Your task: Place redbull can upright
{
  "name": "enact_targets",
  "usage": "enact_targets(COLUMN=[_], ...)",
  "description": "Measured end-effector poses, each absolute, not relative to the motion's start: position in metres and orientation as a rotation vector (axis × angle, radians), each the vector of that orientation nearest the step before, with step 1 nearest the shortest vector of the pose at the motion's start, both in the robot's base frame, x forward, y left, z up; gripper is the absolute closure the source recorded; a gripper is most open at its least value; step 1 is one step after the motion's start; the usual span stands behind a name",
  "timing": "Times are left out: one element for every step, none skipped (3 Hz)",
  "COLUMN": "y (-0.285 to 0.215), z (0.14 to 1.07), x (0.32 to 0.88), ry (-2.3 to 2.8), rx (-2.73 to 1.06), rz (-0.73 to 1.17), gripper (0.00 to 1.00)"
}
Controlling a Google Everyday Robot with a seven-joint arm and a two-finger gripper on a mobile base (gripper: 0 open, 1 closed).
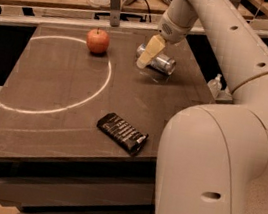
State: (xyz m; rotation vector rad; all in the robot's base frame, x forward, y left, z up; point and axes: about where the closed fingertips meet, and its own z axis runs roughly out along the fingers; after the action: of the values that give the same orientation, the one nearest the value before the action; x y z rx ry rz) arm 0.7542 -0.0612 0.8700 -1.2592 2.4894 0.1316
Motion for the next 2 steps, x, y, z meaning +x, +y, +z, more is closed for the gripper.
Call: enact_targets(y=[-0.043,-0.024], z=[0.851,0.848], x=[0.768,0.776], ry=[2.491,2.446], rx=[-1.307,-1.39], rz=[0.114,0.099], gripper=[0.01,0.23])
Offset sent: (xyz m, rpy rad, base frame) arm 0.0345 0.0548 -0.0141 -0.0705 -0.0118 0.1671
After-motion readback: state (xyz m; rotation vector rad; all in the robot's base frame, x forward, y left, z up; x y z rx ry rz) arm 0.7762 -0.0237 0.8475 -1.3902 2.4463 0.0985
